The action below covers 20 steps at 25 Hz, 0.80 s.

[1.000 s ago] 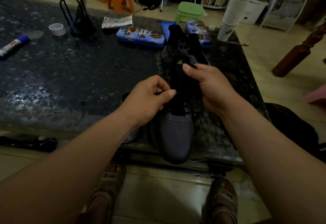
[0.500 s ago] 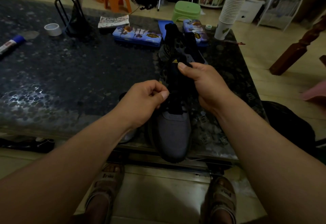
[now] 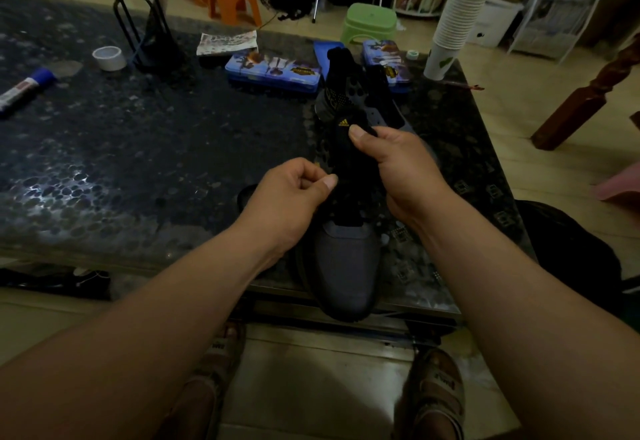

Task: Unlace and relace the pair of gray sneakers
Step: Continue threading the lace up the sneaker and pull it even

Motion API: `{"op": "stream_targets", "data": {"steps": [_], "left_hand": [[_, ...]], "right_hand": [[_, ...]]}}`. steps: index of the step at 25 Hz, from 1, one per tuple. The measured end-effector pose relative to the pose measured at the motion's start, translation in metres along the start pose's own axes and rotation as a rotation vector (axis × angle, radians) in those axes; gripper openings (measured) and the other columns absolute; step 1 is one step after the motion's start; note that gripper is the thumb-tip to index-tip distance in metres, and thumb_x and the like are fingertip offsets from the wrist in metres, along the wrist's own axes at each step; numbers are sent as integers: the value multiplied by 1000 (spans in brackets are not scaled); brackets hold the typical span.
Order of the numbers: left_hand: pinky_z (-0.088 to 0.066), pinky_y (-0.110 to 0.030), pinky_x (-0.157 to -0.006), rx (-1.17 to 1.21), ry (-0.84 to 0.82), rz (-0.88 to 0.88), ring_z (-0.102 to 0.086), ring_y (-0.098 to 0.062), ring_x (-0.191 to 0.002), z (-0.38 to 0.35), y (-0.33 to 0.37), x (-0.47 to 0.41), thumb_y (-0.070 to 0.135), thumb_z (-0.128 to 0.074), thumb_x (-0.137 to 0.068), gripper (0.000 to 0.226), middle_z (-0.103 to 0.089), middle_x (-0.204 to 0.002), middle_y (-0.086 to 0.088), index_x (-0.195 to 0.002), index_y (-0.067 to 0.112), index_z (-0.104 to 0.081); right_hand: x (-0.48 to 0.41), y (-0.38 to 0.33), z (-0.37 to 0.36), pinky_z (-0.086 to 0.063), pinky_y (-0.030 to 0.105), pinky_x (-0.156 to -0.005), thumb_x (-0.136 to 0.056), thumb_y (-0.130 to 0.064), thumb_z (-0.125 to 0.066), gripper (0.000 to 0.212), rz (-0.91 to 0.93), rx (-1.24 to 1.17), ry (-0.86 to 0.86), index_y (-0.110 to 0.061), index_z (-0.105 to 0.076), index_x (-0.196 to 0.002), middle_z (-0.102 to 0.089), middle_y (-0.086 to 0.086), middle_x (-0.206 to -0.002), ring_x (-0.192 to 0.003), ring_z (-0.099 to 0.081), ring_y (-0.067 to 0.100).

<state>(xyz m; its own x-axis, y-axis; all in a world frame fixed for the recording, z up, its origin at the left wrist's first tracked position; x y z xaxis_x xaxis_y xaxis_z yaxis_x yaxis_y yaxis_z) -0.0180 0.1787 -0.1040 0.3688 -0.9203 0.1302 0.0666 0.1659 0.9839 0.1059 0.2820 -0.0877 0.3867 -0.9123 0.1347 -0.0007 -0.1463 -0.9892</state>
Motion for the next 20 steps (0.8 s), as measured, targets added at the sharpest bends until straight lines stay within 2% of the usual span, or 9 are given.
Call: {"op": "stream_targets", "data": {"steps": [4, 8, 13, 16, 18, 20], "left_hand": [[-38, -10, -46, -6, 57, 18, -49, 5, -46, 3, 1, 7, 21, -66, -101, 17, -58, -53, 14, -85, 15, -69], [-37, -8, -45, 60, 60, 61, -50, 6, -43, -3, 5, 14, 20, -65, -102, 19, -57, -47, 16, -85, 13, -70], [-39, -6, -44, 276, 9, 201, -56, 7, -44, -16, -2, 23, 13, -67, -98, 10, -67, -60, 12, -103, 5, -72], [-41, -7, -45, 315, 14, 235, -57, 7, -45, -19, -6, 19, 9, -66, -98, 8, -69, -74, 2, -104, 5, -71], [-42, -7, -46, 304, -10, 238, -59, 7, -47, -19, -8, 17, 10, -66, -98, 10, -70, -78, 1, -105, 6, -71], [-42, -7, -46, 277, -27, 244, -58, 7, -47, -18, -13, 17, 12, -66, -98, 9, -70, -78, 2, -104, 7, -72]], "right_hand": [[1, -1, 2, -58, 53, -92, -100, -20, -66, 18, -6, 0, 7, -8, -77, -93, -78, 16, -95, -88, -75, 32], [3, -1, 0, -57, 57, -90, -100, -22, -66, 24, 9, 53, 52, 0, -75, -98, -76, 23, -99, -96, -73, 41], [4, 2, -1, -59, 56, -88, -100, -26, -66, 26, 17, 107, 96, -3, -77, -95, -79, 15, -92, -91, -76, 33], [4, -2, -8, -58, 53, -91, -102, -25, -64, 24, 34, 98, 71, -5, -76, -97, -79, 14, -96, -94, -75, 28], [9, -19, 8, -59, 44, -92, -103, -24, -62, 16, 88, 0, 107, -12, -72, -100, -76, 5, -100, -95, -72, 19], [23, -38, 39, -56, 35, -85, -101, -24, -65, 8, 171, 163, 203, -16, -67, -99, -70, -1, -95, -88, -67, 11]]}}
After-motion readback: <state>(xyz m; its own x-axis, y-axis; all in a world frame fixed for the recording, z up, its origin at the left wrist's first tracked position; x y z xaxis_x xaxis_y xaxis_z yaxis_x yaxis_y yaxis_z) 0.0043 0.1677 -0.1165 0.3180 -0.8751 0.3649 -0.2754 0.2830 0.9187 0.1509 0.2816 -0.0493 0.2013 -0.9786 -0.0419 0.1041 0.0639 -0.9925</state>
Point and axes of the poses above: each hand's wrist, its own x-axis away from the middle knuckle, its own z-axis out of the back of the hand, y = z × x, the point moved 10 cm from there along -x, towards the middle knuckle
